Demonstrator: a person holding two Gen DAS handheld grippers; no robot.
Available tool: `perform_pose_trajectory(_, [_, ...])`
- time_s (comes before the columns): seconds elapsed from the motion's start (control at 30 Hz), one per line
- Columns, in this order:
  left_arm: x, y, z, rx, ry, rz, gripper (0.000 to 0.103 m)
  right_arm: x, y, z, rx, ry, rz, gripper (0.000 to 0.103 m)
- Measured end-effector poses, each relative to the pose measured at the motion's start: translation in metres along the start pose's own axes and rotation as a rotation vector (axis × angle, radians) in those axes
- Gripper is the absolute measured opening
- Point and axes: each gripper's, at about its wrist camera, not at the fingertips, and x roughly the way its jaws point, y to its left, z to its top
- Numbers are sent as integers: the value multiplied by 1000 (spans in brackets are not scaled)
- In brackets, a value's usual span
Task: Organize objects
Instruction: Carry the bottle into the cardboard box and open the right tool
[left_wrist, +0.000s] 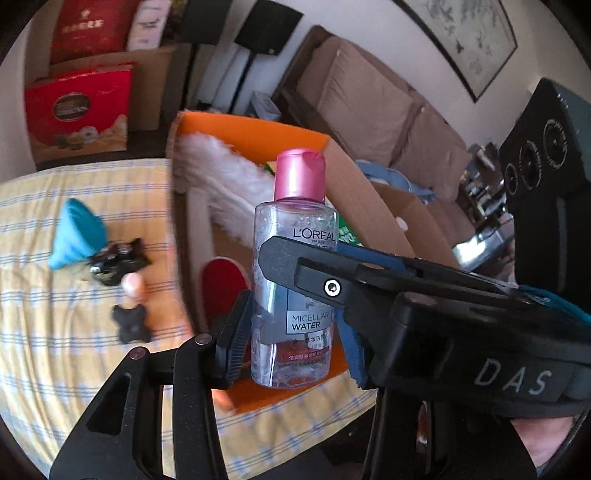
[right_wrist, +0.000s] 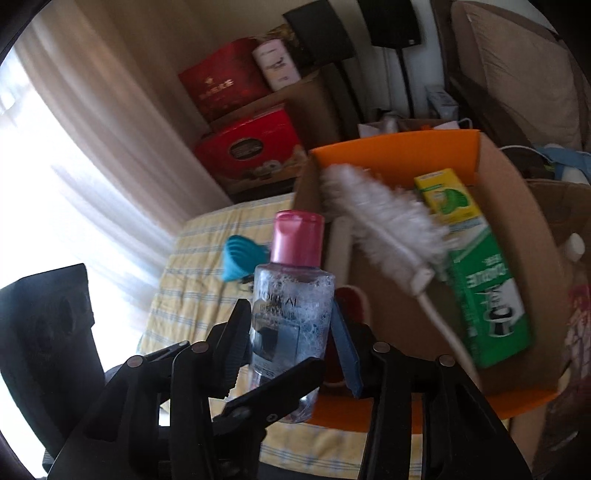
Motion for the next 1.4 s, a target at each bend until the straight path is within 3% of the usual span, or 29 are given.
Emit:
perform_pose_trajectory(0.3, [44, -16, 4, -14, 102, 38, 42, 12, -49, 1, 61, 51, -1, 45])
perform_pose_trajectory(0.57, [75, -11, 4, -30, 197, 93, 42, 33, -62, 0, 57, 114, -14, 46])
perform_pose_trajectory(0.73, [80, -12, 2, -2, 210, 124, 46, 45, -66, -3, 45, 144, -34, 46])
perform_pose_trajectory(0.83, [75, -9, 2, -24, 204, 110, 47, 47, -74, -4, 89, 141, -36, 47])
perform_pose_trajectory(0.97, [54, -9, 5, -34, 174, 69, 57, 39, -86, -6, 172, 105, 11, 48])
perform_pose_trajectory(1.1, [29, -13, 12, 11, 128, 92, 67, 21, -86, -8, 181, 61, 18, 49])
perform_pose_trajectory(1.17, [16, -12, 14, 25, 111, 86, 75, 10, -83, -8, 176, 34, 16, 55])
perform_pose_trajectory(1.4, [-20, 8, 19, 35, 58, 137, 80, -15, -56, -4, 131, -34, 2, 62])
